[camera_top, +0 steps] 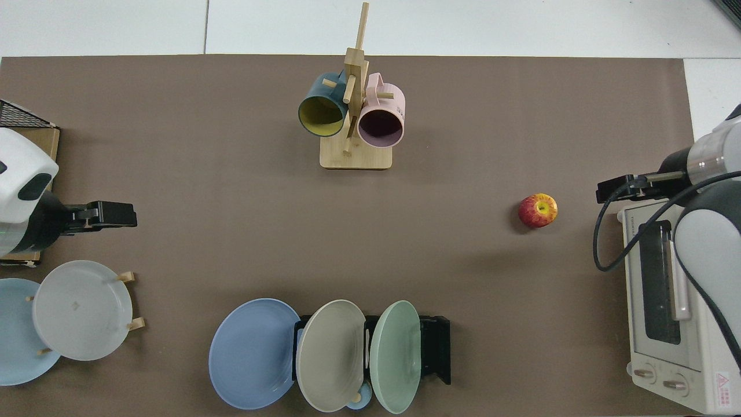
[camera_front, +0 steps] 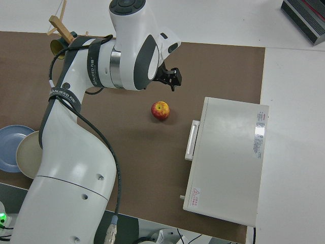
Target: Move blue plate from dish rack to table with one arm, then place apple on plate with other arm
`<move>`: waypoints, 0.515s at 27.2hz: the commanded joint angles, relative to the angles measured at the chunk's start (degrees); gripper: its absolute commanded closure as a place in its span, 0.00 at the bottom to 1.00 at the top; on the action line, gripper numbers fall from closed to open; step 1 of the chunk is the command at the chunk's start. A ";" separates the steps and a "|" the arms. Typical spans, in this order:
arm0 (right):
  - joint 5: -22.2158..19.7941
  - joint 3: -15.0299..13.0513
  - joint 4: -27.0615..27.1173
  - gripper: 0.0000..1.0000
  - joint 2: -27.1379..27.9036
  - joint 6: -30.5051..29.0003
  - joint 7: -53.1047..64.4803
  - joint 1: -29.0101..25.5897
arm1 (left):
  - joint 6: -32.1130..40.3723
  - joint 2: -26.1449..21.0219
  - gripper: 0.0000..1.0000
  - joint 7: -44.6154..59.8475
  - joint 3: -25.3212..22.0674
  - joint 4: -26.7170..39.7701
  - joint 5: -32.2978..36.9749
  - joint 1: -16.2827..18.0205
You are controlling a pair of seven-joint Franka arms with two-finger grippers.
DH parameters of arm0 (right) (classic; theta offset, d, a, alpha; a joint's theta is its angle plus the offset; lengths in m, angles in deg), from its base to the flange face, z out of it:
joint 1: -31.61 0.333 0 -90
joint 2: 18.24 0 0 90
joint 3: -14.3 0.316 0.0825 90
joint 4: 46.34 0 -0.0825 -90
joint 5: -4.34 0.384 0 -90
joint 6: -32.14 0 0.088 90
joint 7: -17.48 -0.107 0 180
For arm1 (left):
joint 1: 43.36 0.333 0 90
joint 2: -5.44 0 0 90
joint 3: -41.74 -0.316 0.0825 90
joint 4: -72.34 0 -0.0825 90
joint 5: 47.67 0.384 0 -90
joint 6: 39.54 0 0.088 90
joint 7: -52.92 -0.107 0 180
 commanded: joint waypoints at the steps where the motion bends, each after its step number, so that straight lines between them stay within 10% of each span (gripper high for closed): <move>1: 0.62 0.42 -0.72 0.00 -0.24 -1.30 -1.06 -0.40 | 1.49 -0.35 0.00 -0.51 0.03 -0.95 0.99 0.21; 14: 0.62 0.42 -0.63 0.00 -0.06 -2.44 -1.24 -0.22 | 1.32 -0.27 0.00 -5.67 -0.41 -0.69 0.99 0.38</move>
